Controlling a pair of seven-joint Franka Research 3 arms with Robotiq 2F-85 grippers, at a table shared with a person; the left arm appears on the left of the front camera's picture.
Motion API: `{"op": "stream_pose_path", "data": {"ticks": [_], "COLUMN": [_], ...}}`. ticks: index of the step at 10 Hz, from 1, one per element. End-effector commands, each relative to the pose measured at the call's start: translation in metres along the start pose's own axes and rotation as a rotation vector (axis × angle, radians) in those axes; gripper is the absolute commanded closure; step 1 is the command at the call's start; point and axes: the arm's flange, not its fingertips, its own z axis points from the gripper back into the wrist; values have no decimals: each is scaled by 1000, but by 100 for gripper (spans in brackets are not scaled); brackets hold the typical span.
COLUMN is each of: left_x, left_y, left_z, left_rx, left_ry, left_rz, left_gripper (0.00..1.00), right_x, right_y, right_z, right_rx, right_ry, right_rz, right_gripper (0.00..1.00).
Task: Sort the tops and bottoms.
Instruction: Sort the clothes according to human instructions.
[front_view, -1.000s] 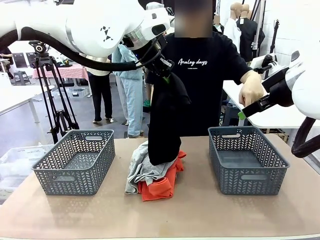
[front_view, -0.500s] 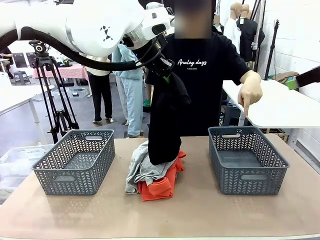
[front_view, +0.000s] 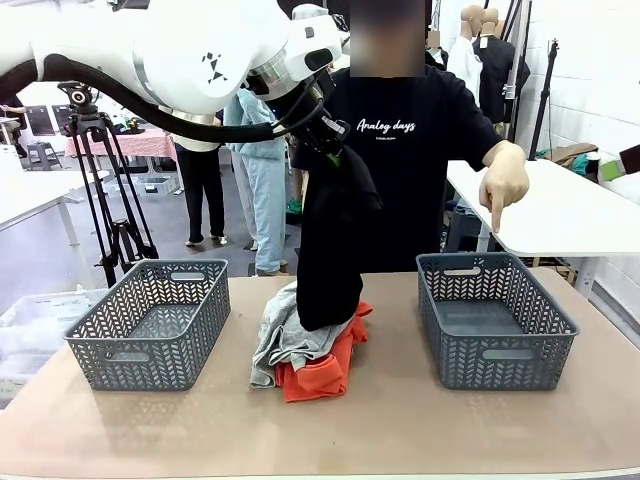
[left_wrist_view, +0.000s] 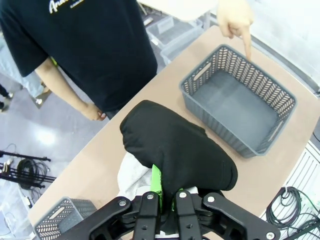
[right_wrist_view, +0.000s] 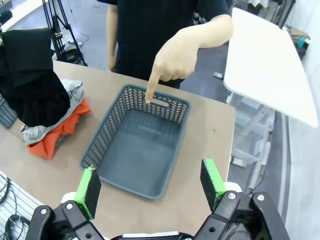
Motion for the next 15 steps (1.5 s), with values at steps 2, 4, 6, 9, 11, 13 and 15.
{"op": "stream_pose_path", "data": {"ticks": [2, 4, 6, 9, 11, 13, 15], "left_x": [87, 138, 154, 131, 97, 77, 60], "left_y": [-35, -48, -67, -91, -122, -139, -135], "left_z": [0, -21, -52, -110, -136, -142, -154], "left_rx": [-91, -160, -209, -298, -377, -404, -367], "left_ry": [-169, -270, -265, -198, -138, -138, -100], "left_rz": [-159, -152, -165, -81, -69, -113, -82], "left_gripper": [100, 100, 100, 100, 100, 100, 100], "right_x": [3, 3, 3, 3, 3, 3, 3], "right_y": [3, 3, 3, 3, 3, 3, 3], "right_z": [0, 0, 0, 0, 0, 0, 0], "right_rx": [-3, -3, -3, -3, -3, -3, -3], "right_ry": [-10, -10, -10, -10, -10, -10, -10], "right_rz": [10, 10, 10, 10, 10, 10, 10], "right_gripper": [0, 0, 0, 0, 0, 0, 0]}}
